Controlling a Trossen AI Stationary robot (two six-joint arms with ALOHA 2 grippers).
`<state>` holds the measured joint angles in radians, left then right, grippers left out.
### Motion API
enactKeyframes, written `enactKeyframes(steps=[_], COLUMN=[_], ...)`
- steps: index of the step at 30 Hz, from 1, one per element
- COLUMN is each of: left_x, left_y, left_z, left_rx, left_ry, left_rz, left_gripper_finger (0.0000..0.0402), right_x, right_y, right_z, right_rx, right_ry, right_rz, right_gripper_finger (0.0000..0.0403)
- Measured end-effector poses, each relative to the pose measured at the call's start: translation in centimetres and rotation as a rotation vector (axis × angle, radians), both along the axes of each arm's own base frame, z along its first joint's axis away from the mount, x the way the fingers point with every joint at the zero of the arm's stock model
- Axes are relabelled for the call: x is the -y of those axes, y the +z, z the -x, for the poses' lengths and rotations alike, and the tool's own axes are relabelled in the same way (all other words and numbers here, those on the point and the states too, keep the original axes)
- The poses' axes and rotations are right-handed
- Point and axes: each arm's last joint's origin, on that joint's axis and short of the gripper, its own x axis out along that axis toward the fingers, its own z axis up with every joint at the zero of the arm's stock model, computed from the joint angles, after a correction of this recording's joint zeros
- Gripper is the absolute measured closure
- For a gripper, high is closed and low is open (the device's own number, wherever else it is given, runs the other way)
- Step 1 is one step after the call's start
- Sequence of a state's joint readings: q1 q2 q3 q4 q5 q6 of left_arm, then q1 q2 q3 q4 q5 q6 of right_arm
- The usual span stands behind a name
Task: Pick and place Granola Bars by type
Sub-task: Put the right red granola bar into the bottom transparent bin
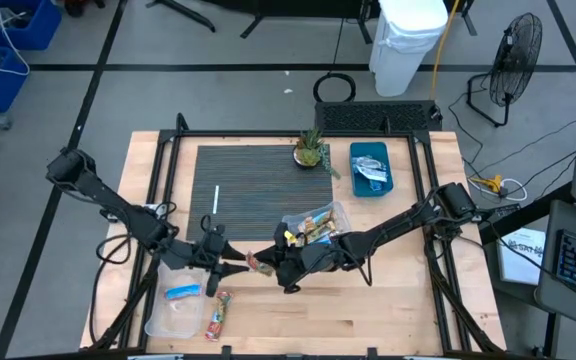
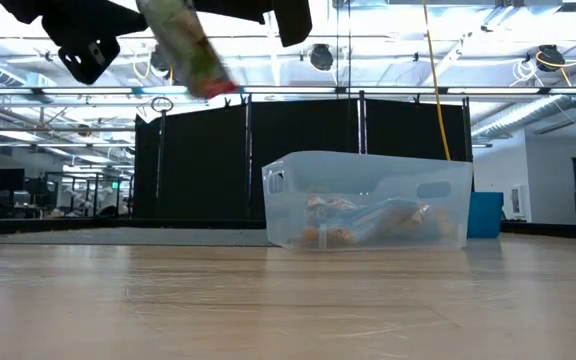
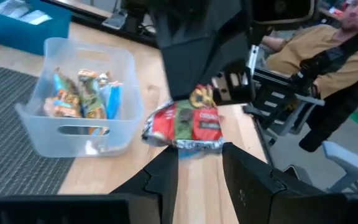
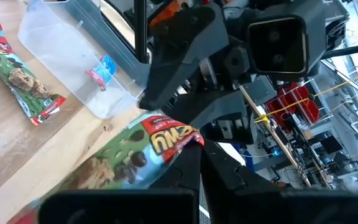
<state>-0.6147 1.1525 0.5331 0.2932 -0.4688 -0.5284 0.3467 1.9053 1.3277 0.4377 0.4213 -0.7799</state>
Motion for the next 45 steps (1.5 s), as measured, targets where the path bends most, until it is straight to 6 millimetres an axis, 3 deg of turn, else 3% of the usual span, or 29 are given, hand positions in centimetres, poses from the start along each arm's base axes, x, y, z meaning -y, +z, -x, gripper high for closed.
enactKeyframes(steps=[23,45], left_x=[0.4,-0.4], left_y=[0.8,1.5], left_z=[-0.4,-0.6], left_rx=[0.095,0.162], left_ry=[-0.057,0.075], left_rz=[0.024,-0.015], left_gripper_finger=[0.0273,0.0273], right_x=[0.0,0.3], right_y=[0.0,0.5], right_z=[0.0,-0.2], right_rx=[0.003,0.056], right_ry=[0.003,-0.027], right_rz=[-0.013,-0.054], right_gripper_finger=[0.0403,0.0403])
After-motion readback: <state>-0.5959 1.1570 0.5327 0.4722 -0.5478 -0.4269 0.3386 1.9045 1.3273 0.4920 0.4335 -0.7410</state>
